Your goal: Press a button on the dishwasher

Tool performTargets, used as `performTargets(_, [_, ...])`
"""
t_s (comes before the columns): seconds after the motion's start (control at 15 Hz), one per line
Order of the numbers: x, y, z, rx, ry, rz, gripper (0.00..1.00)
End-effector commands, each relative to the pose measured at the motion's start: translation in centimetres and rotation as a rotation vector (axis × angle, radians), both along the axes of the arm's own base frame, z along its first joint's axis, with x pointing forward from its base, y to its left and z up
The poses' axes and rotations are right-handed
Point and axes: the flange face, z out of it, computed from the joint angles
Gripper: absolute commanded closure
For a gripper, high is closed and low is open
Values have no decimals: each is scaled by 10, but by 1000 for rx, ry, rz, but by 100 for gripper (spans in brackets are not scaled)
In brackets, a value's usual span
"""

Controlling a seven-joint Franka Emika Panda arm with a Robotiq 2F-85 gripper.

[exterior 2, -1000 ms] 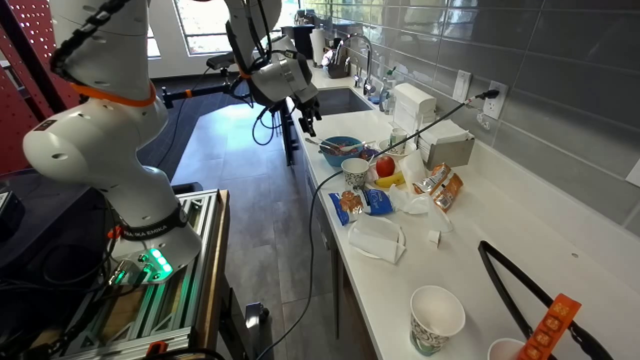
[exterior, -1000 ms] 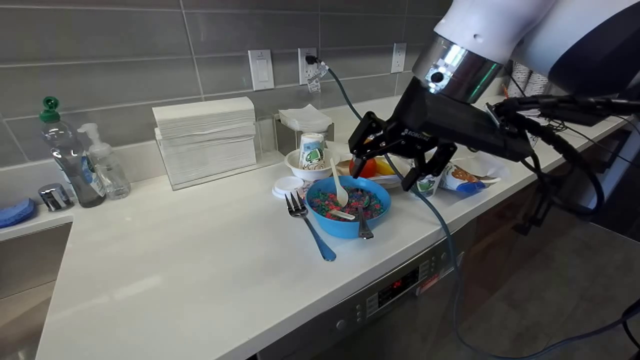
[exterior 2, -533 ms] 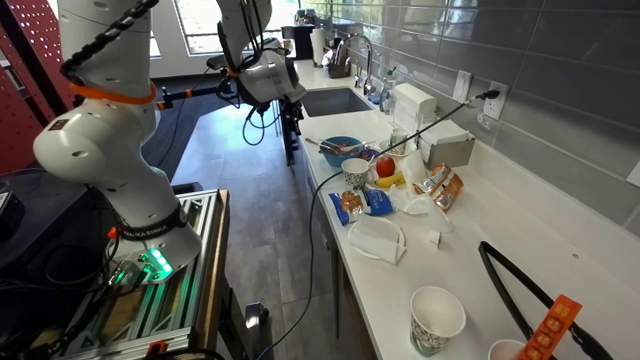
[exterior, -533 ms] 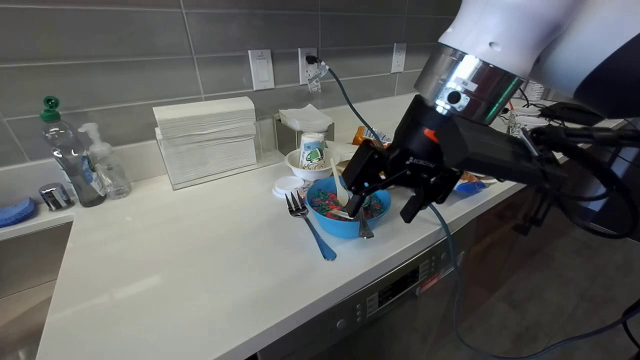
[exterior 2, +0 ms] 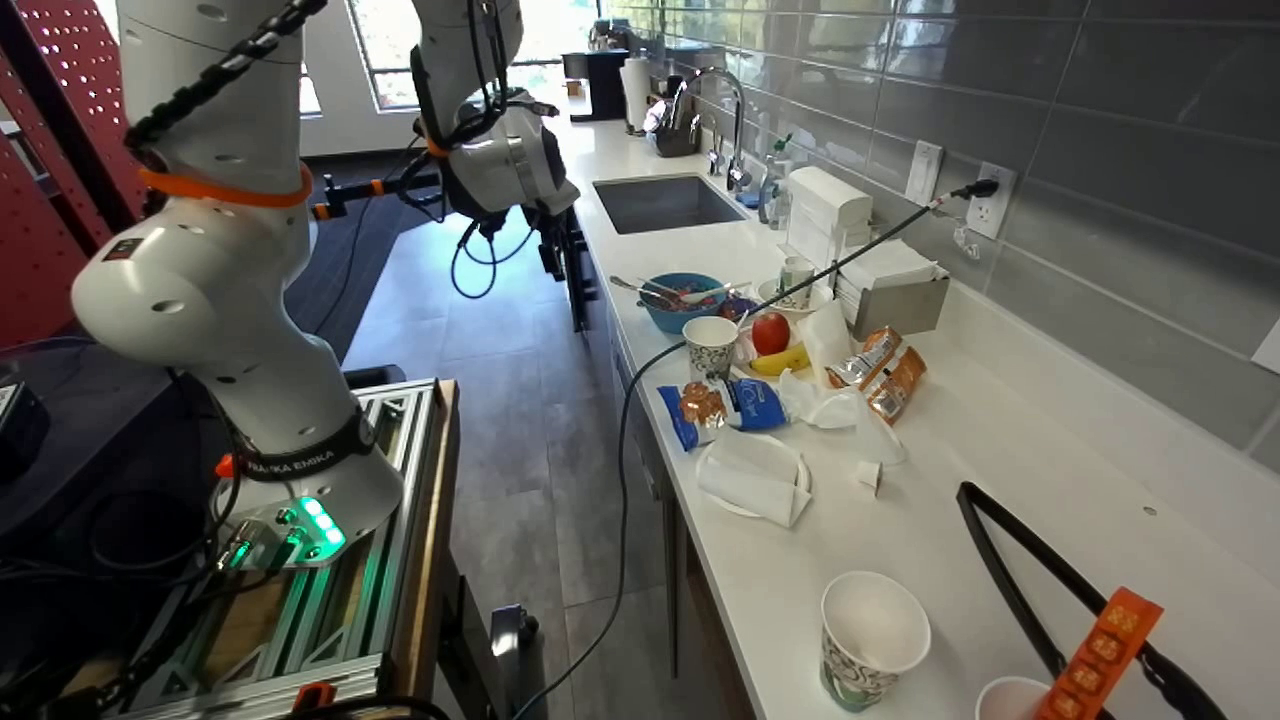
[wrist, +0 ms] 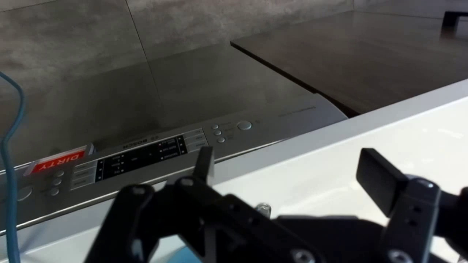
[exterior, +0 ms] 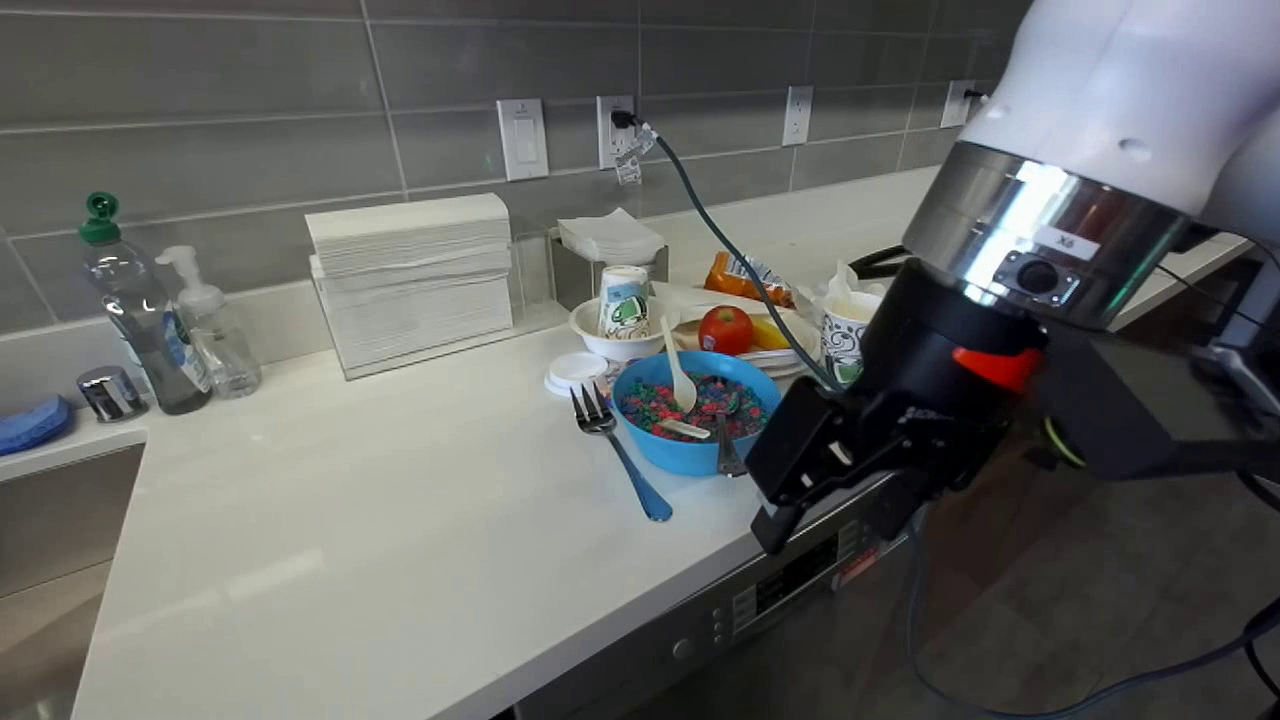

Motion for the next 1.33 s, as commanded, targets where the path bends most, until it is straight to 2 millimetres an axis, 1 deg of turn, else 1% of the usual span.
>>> performTargets(0.0, [-21, 2, -12, -22, 8, 71, 0])
performTargets(0.07, [-25, 5, -14, -22, 10, 85, 0])
performTargets(0.2, [-26, 9, -18, -45, -24, 90, 0])
performTargets(0.27, [-25, 11, -22, -50, -30, 96, 25])
performTargets(0.33, [-24, 12, -27, -63, -38, 96, 28])
performTargets(0.4, [-21, 12, -32, -77, -49, 90, 34])
performTargets(0.47, [-18, 13, -39, -80, -42, 89, 44])
performTargets(0.6, [-12, 16, -53, -90, -37, 77, 58])
performTargets(0.67, [-10, 18, -61, -94, -31, 71, 66])
performTargets(0.73, [-6, 23, -68, -97, -35, 59, 73])
performTargets(0.8, [-4, 26, -79, -107, -26, 51, 82])
performTargets(0.93, [2, 32, -98, -123, -21, 32, 96])
performTargets(1.0, [-3, 20, -76, -103, -19, 58, 79])
performTargets(1.13, [0, 27, -90, -113, -8, 47, 95])
performTargets(1.27, [1, 30, -95, -111, -2, 46, 96])
